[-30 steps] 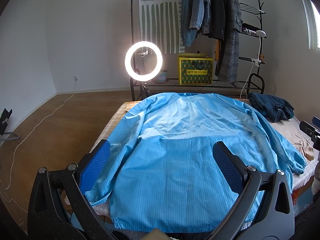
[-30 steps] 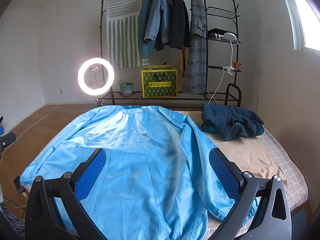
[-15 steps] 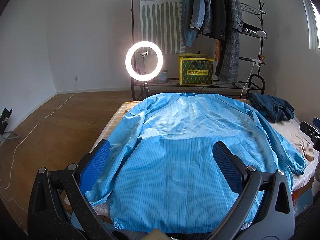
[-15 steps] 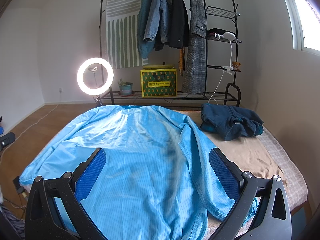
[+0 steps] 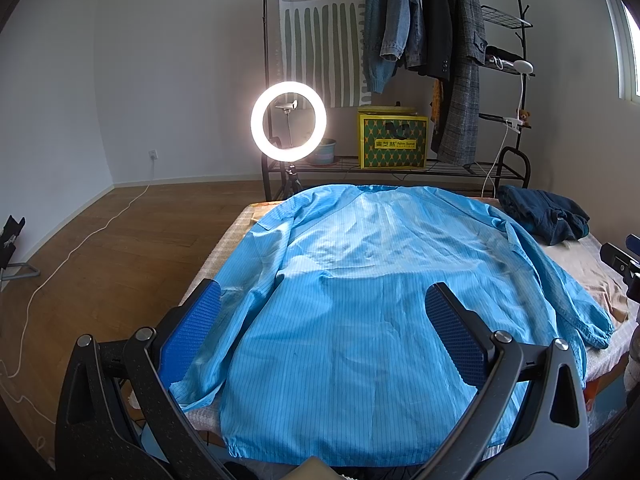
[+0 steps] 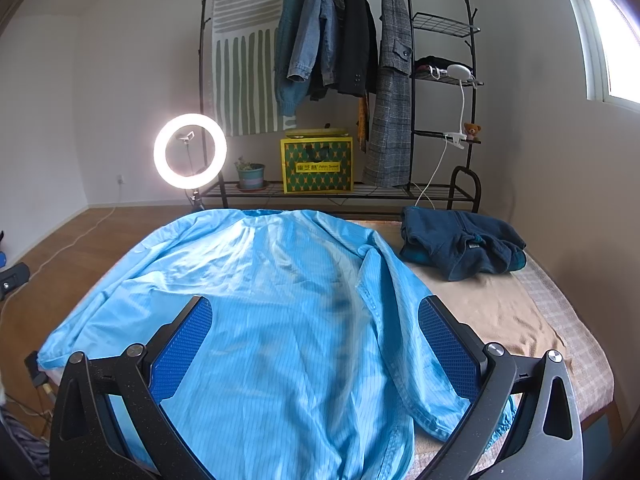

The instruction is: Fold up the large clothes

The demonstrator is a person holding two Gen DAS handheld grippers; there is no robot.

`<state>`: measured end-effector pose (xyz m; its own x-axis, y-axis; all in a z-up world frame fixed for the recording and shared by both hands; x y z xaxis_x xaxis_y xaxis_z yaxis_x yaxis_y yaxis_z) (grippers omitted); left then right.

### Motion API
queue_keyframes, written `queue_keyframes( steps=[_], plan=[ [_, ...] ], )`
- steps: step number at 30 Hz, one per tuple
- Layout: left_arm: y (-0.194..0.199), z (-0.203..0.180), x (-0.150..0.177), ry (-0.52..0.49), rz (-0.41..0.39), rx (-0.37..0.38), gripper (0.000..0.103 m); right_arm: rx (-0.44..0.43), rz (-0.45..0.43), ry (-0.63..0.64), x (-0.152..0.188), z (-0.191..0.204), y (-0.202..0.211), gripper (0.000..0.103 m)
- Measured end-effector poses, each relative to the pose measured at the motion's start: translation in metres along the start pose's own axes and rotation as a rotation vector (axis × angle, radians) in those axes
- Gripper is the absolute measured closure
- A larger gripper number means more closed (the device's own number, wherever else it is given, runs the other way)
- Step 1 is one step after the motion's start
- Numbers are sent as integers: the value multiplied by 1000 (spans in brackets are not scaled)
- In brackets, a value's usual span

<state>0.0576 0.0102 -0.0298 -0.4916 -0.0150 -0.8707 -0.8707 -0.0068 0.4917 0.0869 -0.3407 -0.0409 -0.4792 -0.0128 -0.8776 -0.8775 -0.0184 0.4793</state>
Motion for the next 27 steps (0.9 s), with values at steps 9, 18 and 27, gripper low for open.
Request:
queue_keyframes(
  steps=[9, 18, 27],
  plan=[
    [0, 1, 0, 1, 0, 1, 0, 7, 2, 2, 3, -5, 0, 1],
    [1, 8, -2, 6, 3, -7, 0, 19, 5, 8, 5, -6, 1, 1],
    [-8, 24, -1, 13, 21, -25, 0, 30, 14, 6, 4, -3, -1, 1]
  ],
)
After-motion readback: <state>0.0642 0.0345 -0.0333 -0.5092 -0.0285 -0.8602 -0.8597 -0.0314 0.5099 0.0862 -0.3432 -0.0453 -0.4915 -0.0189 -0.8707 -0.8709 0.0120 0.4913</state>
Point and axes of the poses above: each gripper's, at about its wrist camera, not at the fingertips, and y roughly against the way its jaws point, z to its left, x to its underside, the point moved 6 cm from there along -y, roughly the way its jaws point, and after that the axes turned 3 degrees about y, right-handed, at the moved point
